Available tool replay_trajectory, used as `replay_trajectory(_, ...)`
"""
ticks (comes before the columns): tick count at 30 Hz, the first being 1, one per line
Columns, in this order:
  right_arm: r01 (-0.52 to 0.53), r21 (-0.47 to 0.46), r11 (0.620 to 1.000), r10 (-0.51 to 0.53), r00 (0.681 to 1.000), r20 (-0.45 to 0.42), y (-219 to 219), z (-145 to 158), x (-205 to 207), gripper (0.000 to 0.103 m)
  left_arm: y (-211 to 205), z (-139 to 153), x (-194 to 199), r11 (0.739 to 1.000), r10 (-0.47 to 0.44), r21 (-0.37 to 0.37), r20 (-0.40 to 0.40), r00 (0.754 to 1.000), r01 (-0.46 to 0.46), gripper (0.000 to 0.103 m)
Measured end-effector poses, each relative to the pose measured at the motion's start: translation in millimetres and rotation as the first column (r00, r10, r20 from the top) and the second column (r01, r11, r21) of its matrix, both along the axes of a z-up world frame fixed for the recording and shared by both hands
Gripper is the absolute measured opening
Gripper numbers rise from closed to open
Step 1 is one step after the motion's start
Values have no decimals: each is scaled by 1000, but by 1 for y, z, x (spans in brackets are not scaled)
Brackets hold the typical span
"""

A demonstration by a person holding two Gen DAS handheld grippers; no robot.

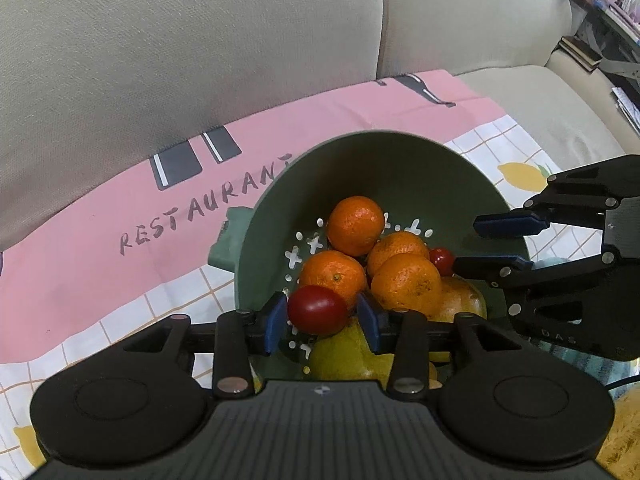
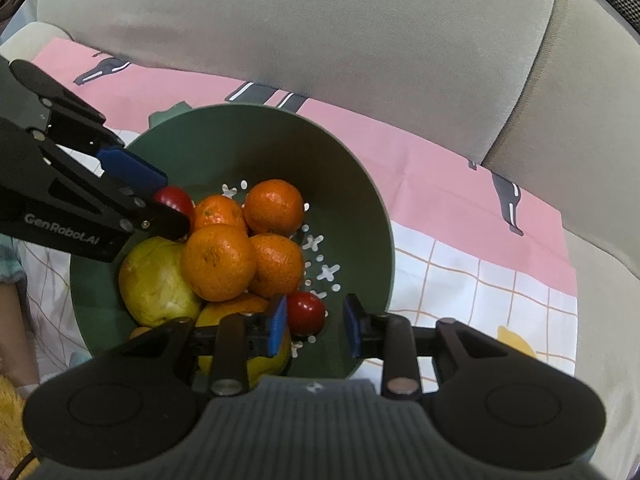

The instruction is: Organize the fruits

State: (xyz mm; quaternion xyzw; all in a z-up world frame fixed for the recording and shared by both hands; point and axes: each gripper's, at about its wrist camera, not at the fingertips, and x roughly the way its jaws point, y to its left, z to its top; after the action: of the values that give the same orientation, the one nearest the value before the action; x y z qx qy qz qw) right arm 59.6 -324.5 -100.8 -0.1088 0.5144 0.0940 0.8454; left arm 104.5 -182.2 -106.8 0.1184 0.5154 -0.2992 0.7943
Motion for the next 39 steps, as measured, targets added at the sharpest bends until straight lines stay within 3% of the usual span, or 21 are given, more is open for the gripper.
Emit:
replay_trajectory(5,8,11,1000,-8,1000,18,3,11,-4,31,7,15,-6,999,4,-38,27,1000,-3,55)
replay_trajectory(10,31,46,998,-34,997,66,8,30,-12,45,15,37,-17,998,12,-63,89,996,-6,59)
replay_trajectory(14,59,94,994,-69,992,110,15,46,-19,65,25,59,-29,996,27,-86,160,987,-13,62)
replay_trajectory(17,72,130,989,-89,988,126,22,55,-23,68,36,77,-38,994,46,-108,218,975,-22,62)
replay_trajectory(22,111,205,972,-145,976,162,32,71,-35,75,53,102,-56,989,81,-142,322,943,-37,67)
replay_trajectory(30,161,251,954,-217,953,213,47,82,-58,81,76,124,-87,983,144,-168,488,861,-70,87)
replay_trajectory(34,178,258,949,-243,939,244,57,83,-71,85,88,126,-97,974,186,-204,495,849,-94,87)
replay_trajectory(39,180,247,952,-250,924,289,69,86,-90,89,97,126,-109,975,198,-192,515,834,-113,87)
